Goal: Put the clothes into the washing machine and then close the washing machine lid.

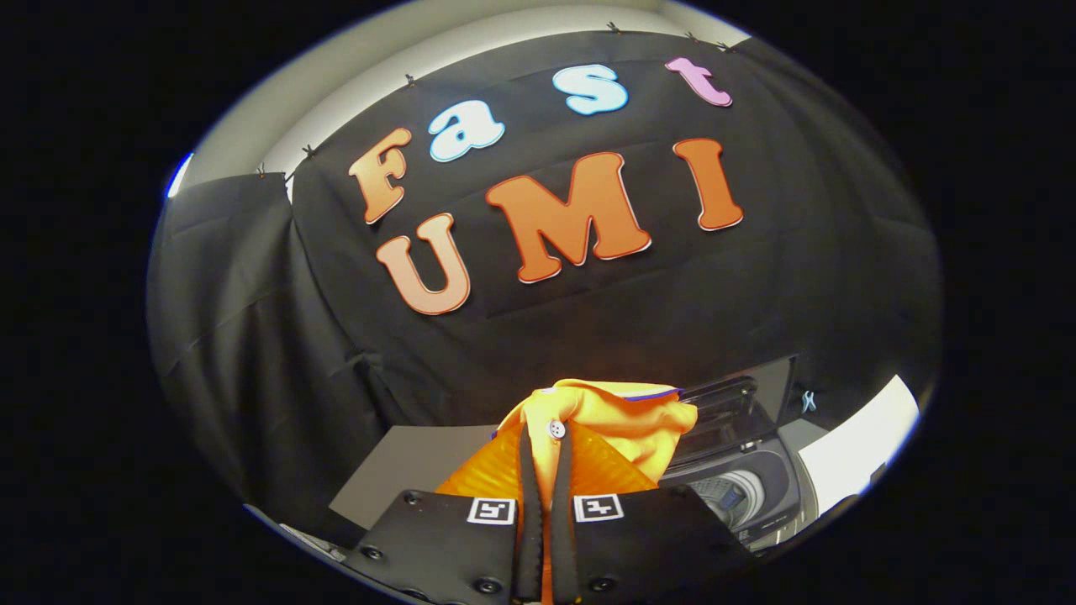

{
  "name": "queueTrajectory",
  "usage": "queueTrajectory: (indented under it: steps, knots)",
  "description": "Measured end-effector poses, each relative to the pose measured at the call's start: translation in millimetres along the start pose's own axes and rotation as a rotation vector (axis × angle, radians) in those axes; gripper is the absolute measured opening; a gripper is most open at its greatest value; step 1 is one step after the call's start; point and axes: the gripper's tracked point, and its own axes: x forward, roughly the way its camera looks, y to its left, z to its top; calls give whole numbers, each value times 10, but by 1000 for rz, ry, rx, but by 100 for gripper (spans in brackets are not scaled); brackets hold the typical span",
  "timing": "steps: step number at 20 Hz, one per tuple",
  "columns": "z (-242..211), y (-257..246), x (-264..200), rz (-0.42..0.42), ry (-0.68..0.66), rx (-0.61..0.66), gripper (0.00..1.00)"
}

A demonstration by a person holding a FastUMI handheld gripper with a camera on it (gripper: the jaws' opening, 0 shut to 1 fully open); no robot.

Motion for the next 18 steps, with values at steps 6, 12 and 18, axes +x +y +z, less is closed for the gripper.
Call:
queueTrajectory:
  steps: [6,12,18]
  knots:
    - [-222,-817,84,-30,50,56,12]
    - [-830,-1448,476,-56,141,89,12]
    - [-1479,-1974,1053,-85,204,97,12]
